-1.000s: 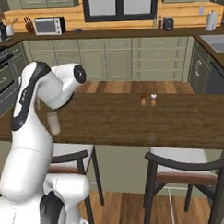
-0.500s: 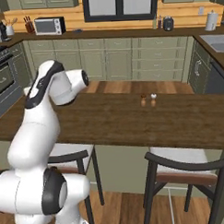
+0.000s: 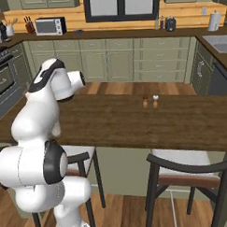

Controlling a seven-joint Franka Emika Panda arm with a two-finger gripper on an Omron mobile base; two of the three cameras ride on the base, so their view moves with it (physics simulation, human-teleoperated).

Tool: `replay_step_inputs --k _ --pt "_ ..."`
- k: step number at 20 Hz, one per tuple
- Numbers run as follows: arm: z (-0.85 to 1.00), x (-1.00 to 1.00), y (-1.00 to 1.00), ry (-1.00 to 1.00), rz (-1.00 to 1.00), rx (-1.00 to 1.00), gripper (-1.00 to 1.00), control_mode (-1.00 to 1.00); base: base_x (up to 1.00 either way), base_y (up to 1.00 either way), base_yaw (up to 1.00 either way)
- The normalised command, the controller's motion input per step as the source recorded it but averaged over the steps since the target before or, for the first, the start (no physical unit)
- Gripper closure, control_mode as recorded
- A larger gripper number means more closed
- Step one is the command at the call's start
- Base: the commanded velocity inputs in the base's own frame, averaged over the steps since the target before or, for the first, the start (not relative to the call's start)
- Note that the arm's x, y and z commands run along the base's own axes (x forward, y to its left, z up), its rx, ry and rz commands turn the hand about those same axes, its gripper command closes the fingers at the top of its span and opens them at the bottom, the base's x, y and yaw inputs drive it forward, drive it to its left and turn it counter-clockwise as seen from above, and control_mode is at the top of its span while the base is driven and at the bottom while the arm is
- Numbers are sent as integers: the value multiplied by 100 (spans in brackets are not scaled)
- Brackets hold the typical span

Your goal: Take a straw from the drawer in front and place it inside the glass cup on the dining counter.

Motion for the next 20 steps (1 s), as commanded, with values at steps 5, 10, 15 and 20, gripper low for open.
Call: replay_step_inputs --k 5,10,15,20 --pt "-20 20 0 -18 6 0 100 -100 0 0 0" --pt "-22 1 0 -4 2 0 100 -100 0 0 0" --pt "-17 22 0 0 1 1 100 -100 0 0 0" --pt "-25 34 4 0 1 0 100 -100 0 0 0"
